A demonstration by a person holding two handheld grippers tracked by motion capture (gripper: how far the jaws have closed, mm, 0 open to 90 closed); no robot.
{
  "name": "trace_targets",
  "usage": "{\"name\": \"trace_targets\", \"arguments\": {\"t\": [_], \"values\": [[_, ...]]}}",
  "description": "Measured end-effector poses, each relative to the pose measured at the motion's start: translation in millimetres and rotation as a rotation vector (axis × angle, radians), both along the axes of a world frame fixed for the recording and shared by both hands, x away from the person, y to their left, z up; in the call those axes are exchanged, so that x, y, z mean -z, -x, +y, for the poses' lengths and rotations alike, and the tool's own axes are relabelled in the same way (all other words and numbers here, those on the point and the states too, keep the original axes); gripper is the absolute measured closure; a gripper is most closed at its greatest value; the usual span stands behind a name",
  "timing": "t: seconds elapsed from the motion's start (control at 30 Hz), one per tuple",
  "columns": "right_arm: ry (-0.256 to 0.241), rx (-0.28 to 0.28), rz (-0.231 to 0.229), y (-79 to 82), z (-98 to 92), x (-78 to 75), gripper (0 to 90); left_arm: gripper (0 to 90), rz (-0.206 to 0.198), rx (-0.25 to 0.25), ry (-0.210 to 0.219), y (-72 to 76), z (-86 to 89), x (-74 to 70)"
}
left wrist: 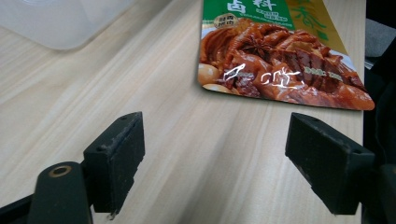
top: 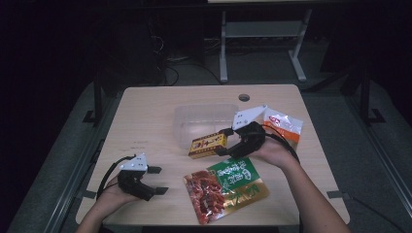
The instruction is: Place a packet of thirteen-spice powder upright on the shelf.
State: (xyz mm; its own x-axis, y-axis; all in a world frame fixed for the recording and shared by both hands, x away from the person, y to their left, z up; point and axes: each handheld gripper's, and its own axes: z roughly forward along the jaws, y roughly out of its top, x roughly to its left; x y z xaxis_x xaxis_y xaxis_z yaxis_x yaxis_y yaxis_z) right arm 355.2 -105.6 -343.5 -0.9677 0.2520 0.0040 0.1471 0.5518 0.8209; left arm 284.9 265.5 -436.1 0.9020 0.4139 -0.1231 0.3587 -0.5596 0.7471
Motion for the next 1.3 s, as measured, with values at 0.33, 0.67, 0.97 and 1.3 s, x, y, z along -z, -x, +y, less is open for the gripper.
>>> {"name": "trace_targets", "arguments": {"t": [0.33, 0.67, 0.97, 1.3], "values": [[0.058, 0.012, -0.044, -37.8, 20.1, -28.4, 32.1, 20.9, -0.013, -0.007, 0.001, -2.8, 2.0, 4.4], [0.131, -0.009, -0.061, -75.1, 52.2, -31.5, 32.1, 20.9, -0.007, -0.005, 0.009, -2.3, 0.3, 5.7], [0.156, 0.019, -0.048, -102.0, 67.3, -20.1, 32.0, 20.9, 0.001, -0.001, 0.013, -1.8, 1.0, 5.6], [0.21, 0.008, -0.054, -112.4, 85.9, -10.8, 31.9, 21.1, 0.002, 0.004, 0.001, -0.9, -0.3, 6.3]]}}
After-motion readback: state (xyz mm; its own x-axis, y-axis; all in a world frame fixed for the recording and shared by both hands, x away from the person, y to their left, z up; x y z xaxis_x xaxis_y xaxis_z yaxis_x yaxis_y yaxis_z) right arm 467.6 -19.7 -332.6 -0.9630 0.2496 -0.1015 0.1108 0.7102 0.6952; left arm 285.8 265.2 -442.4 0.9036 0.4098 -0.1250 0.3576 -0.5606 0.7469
